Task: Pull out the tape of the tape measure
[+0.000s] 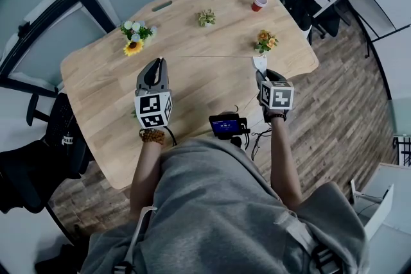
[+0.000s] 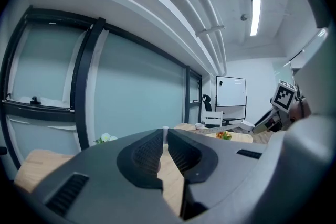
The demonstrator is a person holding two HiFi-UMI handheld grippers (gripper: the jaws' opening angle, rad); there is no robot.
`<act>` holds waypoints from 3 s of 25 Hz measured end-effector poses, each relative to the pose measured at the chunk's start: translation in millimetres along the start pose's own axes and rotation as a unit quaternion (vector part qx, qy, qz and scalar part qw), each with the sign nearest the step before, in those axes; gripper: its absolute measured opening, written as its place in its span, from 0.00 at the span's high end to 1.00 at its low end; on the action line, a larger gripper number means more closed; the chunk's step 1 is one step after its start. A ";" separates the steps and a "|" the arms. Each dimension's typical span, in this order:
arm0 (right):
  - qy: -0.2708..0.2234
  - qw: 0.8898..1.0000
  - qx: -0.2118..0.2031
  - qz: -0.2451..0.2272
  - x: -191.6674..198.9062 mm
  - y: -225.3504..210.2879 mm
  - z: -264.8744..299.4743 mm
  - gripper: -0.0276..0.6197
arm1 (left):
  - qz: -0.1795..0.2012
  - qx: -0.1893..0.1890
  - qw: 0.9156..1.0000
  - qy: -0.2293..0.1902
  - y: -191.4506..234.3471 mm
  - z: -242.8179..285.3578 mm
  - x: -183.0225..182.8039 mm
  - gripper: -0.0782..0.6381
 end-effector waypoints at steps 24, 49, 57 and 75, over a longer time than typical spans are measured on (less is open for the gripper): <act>0.005 1.000 -0.024 -0.001 2.4 15.8 5.2 0.75 | -0.001 0.012 1.000 0.013 -11.0 3.8 7.3 0.84; 0.052 0.996 -0.068 0.016 -8.9 40.6 19.9 0.75 | -0.040 -0.002 0.997 0.070 1.6 8.3 33.9 0.84; 0.073 0.994 -0.083 0.019 -7.6 50.9 35.2 0.75 | -0.047 0.001 0.994 0.104 0.3 14.3 53.9 0.84; 0.104 0.991 -0.079 -0.007 9.5 53.8 92.1 0.75 | -0.063 -0.006 0.983 0.173 -3.7 29.6 105.1 0.84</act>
Point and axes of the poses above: the fingertips, and each gripper's own axes: z forward along the fingers, y to its left, x out of its underside, the point moved 5 cm from there along -z, backward along the fingers
